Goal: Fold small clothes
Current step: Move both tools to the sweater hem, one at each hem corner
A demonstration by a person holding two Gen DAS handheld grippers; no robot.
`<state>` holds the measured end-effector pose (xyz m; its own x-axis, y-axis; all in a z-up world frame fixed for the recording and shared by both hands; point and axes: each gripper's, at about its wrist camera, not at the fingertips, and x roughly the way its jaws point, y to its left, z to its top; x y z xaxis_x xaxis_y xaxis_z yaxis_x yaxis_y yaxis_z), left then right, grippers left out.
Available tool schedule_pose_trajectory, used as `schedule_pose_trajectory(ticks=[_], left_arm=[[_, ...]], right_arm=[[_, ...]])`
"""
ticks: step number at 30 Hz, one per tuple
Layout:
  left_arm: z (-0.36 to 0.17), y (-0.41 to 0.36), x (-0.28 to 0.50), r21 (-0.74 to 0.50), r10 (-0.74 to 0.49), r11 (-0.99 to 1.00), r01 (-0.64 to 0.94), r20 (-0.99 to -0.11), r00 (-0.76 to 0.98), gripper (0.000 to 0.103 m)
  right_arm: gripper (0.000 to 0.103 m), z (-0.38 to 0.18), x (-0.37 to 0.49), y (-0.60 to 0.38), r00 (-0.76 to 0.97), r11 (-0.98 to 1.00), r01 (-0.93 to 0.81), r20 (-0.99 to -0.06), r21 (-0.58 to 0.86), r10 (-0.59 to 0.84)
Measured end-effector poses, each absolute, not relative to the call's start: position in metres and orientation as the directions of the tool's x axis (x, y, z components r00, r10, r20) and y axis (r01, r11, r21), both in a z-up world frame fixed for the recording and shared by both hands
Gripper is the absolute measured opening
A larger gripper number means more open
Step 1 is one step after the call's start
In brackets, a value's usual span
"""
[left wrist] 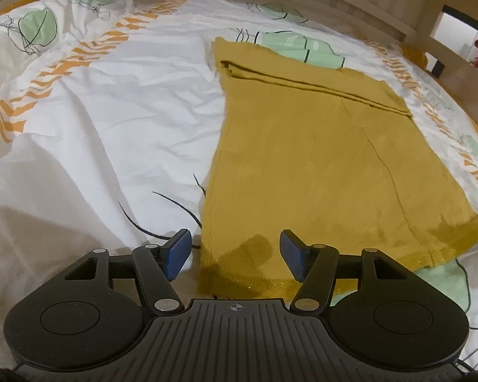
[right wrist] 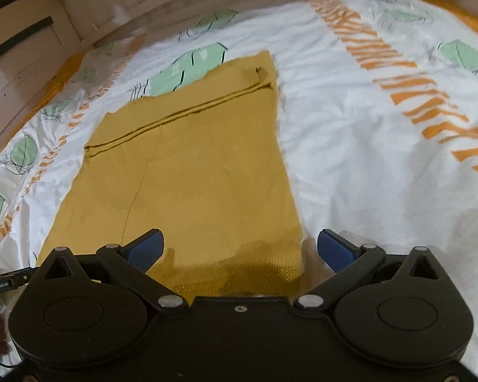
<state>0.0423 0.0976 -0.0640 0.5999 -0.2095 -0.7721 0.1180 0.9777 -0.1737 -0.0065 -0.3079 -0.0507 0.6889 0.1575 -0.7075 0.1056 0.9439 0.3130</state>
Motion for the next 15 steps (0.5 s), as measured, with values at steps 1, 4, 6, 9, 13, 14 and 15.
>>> schedule_pose_trajectory(ticks=[1, 4, 6, 9, 13, 14, 15], left_arm=[[-0.0651, 0.0971, 0.0431, -0.172, -0.209, 0.978, 0.119, -0.776, 0.596, 0.059], [-0.0685, 0.0958, 0.0449, -0.169, -0.207, 0.978, 0.121, -0.787, 0.581, 0.060], [-0.0711, 0.0956, 0.0462, -0.168, -0.206, 0.978, 0.120, -0.793, 0.573, 0.060], [-0.0731, 0.0950, 0.0476, -0.171, -0.209, 0.978, 0.119, -0.799, 0.564, 0.062], [-0.0740, 0.0937, 0.0489, -0.174, -0.216, 0.976, 0.127, -0.806, 0.551, 0.066], [-0.0741, 0.0934, 0.0489, -0.176, -0.217, 0.976, 0.128, -0.808, 0.547, 0.067], [-0.0741, 0.0932, 0.0492, -0.179, -0.220, 0.975, 0.129, -0.811, 0.542, 0.067]], right_arm=[[0.102, -0.0518, -0.0057, -0.3087, 0.685, 0.942, 0.108, -0.710, 0.319, 0.162], [0.102, -0.0533, -0.0058, -0.3094, 0.683, 0.939, 0.111, -0.711, 0.327, 0.167], [0.102, -0.0537, -0.0058, -0.3091, 0.681, 0.939, 0.110, -0.713, 0.325, 0.167], [0.103, -0.0543, -0.0055, -0.3097, 0.678, 0.938, 0.110, -0.715, 0.327, 0.170], [0.102, -0.0560, -0.0030, -0.3109, 0.671, 0.935, 0.115, -0.720, 0.335, 0.176], [0.102, -0.0567, -0.0027, -0.3113, 0.668, 0.935, 0.115, -0.722, 0.337, 0.178], [0.102, -0.0574, -0.0016, -0.3112, 0.665, 0.934, 0.115, -0.725, 0.338, 0.180]])
